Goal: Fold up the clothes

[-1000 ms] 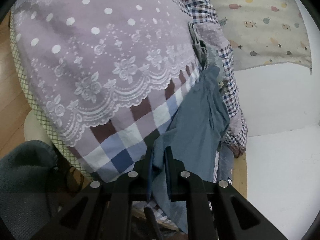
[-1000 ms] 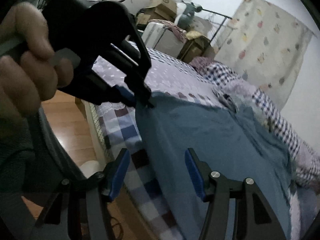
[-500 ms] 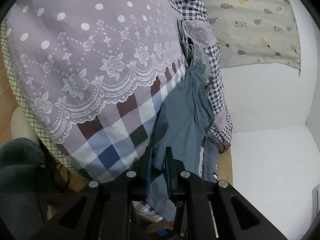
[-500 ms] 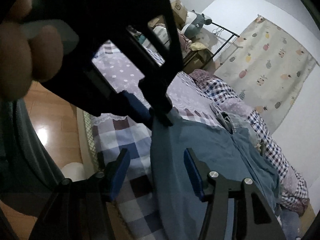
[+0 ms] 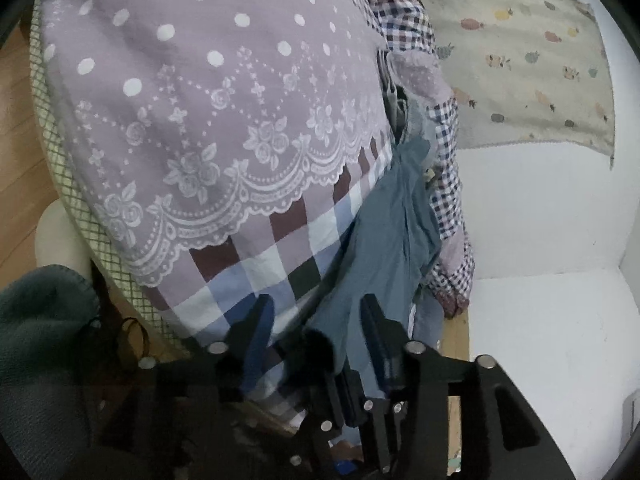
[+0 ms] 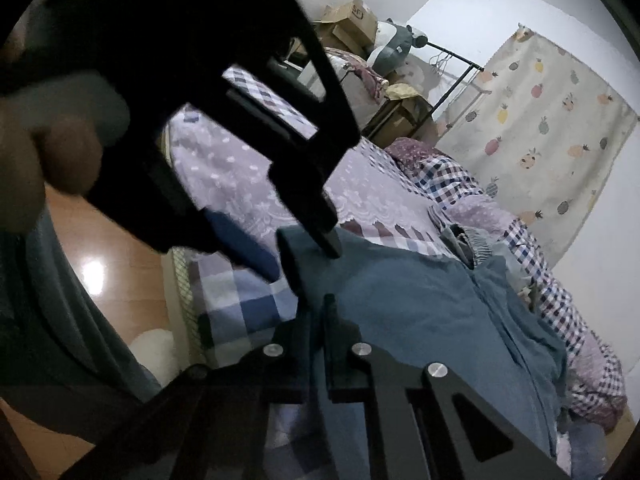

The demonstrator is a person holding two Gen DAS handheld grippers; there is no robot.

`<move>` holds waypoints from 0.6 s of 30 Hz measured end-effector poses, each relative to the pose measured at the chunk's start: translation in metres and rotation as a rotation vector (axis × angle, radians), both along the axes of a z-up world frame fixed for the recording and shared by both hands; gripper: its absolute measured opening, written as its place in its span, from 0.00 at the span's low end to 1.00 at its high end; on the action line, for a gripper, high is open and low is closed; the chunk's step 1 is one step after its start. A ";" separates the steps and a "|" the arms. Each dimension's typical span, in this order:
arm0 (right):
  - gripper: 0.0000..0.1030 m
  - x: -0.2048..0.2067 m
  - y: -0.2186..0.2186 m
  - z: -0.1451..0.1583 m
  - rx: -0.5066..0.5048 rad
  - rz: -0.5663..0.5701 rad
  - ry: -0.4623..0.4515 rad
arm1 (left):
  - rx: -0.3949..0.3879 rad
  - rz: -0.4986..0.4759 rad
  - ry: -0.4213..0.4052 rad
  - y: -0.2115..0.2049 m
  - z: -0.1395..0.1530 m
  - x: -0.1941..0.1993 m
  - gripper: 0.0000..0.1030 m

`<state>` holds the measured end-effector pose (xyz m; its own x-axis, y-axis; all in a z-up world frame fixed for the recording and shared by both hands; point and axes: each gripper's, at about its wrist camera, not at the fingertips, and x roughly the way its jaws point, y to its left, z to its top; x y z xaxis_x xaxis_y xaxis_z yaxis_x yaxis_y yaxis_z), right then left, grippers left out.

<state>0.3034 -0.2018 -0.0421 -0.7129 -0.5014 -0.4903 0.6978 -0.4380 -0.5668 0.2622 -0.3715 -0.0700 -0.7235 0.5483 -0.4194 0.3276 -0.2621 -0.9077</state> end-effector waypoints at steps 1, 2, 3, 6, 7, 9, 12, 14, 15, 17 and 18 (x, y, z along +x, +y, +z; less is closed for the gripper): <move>0.03 0.000 0.000 0.002 -0.007 -0.001 -0.010 | 0.003 0.006 0.006 0.000 0.001 0.001 0.55; 0.03 0.000 0.000 0.005 -0.014 -0.002 -0.020 | 0.004 0.008 0.011 0.000 0.002 0.001 0.58; 0.03 0.001 0.001 0.007 -0.021 -0.004 -0.029 | 0.004 0.007 0.013 0.001 0.002 0.000 0.58; 0.03 0.000 0.002 0.013 -0.038 -0.006 -0.050 | -0.003 -0.009 0.018 0.005 0.003 -0.003 0.58; 0.03 0.001 0.002 0.015 -0.043 -0.004 -0.054 | -0.007 -0.015 0.020 0.007 0.003 -0.006 0.58; 0.03 0.001 0.002 0.018 -0.055 -0.003 -0.066 | -0.021 -0.030 0.024 0.010 0.004 -0.011 0.58; 0.03 0.000 0.002 0.023 -0.069 0.000 -0.080 | -0.045 -0.045 0.041 0.014 0.008 -0.016 0.58; 0.03 0.001 0.002 0.025 -0.073 0.001 -0.089 | -0.060 -0.051 0.057 0.014 0.012 -0.017 0.56; 0.03 0.002 0.002 0.026 -0.075 0.001 -0.093 | -0.068 -0.054 0.070 0.014 0.015 -0.017 0.51; 0.03 0.002 0.002 0.027 -0.078 0.001 -0.098 | -0.090 -0.063 0.097 0.016 0.021 -0.017 0.28; 0.03 0.003 0.002 0.027 -0.079 0.001 -0.099 | -0.098 -0.066 0.107 0.017 0.023 -0.017 0.23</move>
